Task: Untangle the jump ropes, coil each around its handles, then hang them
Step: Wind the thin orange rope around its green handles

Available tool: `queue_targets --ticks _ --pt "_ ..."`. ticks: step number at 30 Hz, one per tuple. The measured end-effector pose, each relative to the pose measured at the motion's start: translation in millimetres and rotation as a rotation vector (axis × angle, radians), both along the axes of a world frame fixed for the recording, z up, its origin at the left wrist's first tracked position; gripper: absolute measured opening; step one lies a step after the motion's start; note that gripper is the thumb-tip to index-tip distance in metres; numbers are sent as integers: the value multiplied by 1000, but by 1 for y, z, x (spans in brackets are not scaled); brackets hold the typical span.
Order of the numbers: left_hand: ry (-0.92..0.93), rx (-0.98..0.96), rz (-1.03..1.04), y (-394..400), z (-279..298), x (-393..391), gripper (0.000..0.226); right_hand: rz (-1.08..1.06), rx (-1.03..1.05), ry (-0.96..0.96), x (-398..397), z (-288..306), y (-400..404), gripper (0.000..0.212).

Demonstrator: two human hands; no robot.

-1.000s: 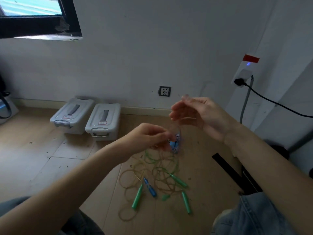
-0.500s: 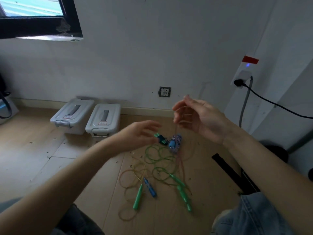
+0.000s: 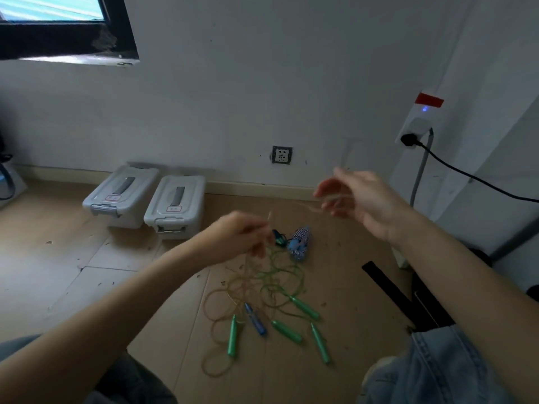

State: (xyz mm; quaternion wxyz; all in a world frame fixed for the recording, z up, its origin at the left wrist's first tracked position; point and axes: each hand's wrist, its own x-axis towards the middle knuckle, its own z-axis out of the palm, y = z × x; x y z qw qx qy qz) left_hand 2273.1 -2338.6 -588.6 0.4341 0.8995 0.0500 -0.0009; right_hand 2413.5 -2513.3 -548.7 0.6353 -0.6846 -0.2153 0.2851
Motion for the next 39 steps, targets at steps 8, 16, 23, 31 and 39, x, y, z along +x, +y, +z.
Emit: queue_targets --ticks 8,16,23,31,39 --pt "-175 -234 88 -6 50 -7 23 472 -588 -565 -16 -13 10 74" --pt "-3 -460 20 -1 24 -6 27 494 77 -97 -24 -1 18 20" --pt "633 -63 -238 -20 -34 -7 24 -170 224 -12 3 -3 6 23" --pt "447 -35 -177 -14 -1 1 28 676 -577 -596 -32 -26 12 75" --pt "551 24 -134 -4 -25 -5 21 69 -435 -824 -17 -7 12 13"
